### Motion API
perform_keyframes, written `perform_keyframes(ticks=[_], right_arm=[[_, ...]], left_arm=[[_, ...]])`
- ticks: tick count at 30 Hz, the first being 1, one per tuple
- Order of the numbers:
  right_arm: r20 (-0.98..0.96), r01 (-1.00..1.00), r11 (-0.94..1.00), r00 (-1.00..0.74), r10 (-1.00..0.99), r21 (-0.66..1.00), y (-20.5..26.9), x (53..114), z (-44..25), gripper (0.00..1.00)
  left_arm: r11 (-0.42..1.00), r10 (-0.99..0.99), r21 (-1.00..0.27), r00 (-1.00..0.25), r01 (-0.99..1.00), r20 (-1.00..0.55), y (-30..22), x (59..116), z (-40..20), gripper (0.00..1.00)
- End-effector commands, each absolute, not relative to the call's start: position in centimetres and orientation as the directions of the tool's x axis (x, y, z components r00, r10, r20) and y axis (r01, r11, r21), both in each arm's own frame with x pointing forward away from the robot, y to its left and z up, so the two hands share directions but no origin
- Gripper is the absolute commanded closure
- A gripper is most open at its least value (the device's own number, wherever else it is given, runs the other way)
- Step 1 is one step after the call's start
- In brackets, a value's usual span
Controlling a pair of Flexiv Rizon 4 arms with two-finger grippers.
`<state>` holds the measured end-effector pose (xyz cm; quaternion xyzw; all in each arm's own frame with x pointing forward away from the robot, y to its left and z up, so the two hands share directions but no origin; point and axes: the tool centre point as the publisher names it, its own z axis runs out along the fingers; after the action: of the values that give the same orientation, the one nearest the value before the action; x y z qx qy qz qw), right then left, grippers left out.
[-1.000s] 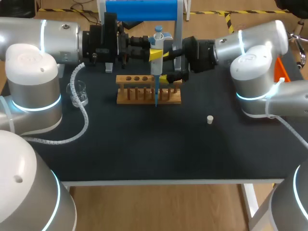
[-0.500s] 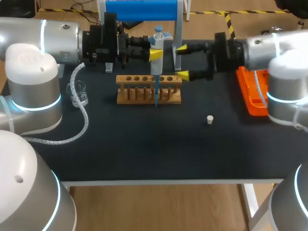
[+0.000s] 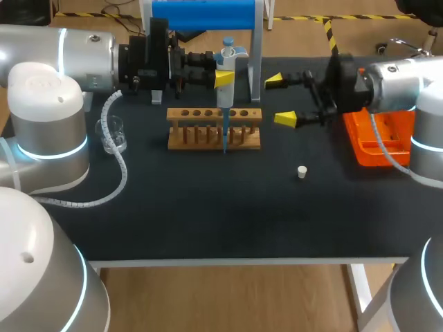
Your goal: Invert the test tube, pick up the pipette, mount the tip to pipette, aspirate from beaker and dispense into the tube, eject the tip, return the pipette, and cap with the stopper.
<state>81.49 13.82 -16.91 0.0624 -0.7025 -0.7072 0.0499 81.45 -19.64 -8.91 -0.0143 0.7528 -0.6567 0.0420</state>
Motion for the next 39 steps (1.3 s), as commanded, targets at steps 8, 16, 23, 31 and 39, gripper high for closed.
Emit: perform_keyframes(ticks=[8, 16, 23, 31, 39], right_arm=[[0.032, 0.034, -0.011, -0.989, -0.146, 0.999, 18.5, 82.2, -16.1, 0.00], [0.003, 0.006, -0.020, -0.991, -0.137, 1.000, 20.3, 81.6, -14.9, 0.00], [0.001, 0.001, 0.001, -0.994, -0.112, 1.000, 21.3, 80.9, -14.2, 0.00], [0.001, 0.000, 0.018, -0.997, -0.081, 1.000, 22.3, 80.6, -14.1, 0.00], [0.011, 0.010, 0.013, -0.997, -0.075, 1.000, 23.3, 80.9, -13.9, 0.00]], left_arm=[[0.136, -0.078, -0.990, -0.996, 0.035, -0.045, -19.7, 81.4, -8.9, 1.00], [0.136, -0.078, -0.990, -0.996, 0.035, -0.045, -19.7, 81.4, -8.9, 1.00], [0.136, -0.078, -0.990, -0.996, 0.035, -0.045, -19.7, 81.4, -8.9, 1.00], [0.136, -0.078, -0.990, -0.996, 0.035, -0.045, -19.7, 81.4, -8.9, 1.00], [0.136, -0.078, -0.990, -0.996, 0.035, -0.045, -19.7, 81.4, -8.9, 1.00]])
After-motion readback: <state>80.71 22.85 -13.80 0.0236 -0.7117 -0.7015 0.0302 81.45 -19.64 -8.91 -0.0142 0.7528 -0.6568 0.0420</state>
